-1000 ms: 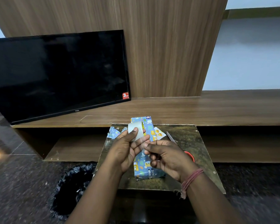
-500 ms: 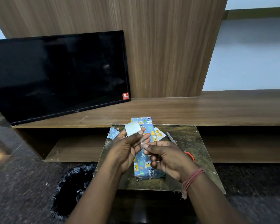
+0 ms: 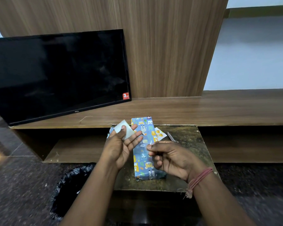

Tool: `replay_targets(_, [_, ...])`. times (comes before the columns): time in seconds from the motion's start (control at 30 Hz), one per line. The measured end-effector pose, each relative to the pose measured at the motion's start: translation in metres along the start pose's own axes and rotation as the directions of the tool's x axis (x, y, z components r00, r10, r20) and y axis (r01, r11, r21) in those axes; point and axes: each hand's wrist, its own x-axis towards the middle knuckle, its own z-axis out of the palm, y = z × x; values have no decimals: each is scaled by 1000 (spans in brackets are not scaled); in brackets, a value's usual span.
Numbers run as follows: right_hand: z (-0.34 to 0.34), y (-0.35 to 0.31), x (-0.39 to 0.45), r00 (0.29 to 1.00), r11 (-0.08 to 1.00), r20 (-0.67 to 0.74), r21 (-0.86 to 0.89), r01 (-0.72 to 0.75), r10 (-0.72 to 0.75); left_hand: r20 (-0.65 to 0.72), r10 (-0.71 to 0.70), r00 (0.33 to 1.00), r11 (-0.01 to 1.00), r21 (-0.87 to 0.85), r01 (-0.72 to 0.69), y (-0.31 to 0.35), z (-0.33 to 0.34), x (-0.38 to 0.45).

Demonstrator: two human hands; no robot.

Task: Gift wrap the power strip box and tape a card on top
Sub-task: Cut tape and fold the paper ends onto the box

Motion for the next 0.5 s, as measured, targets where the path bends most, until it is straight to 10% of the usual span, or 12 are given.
replay_targets(0.5, [-74,-44,-5,828,912,-465,96,400,-314,177,-152,972,903,424,64,-40,40,5])
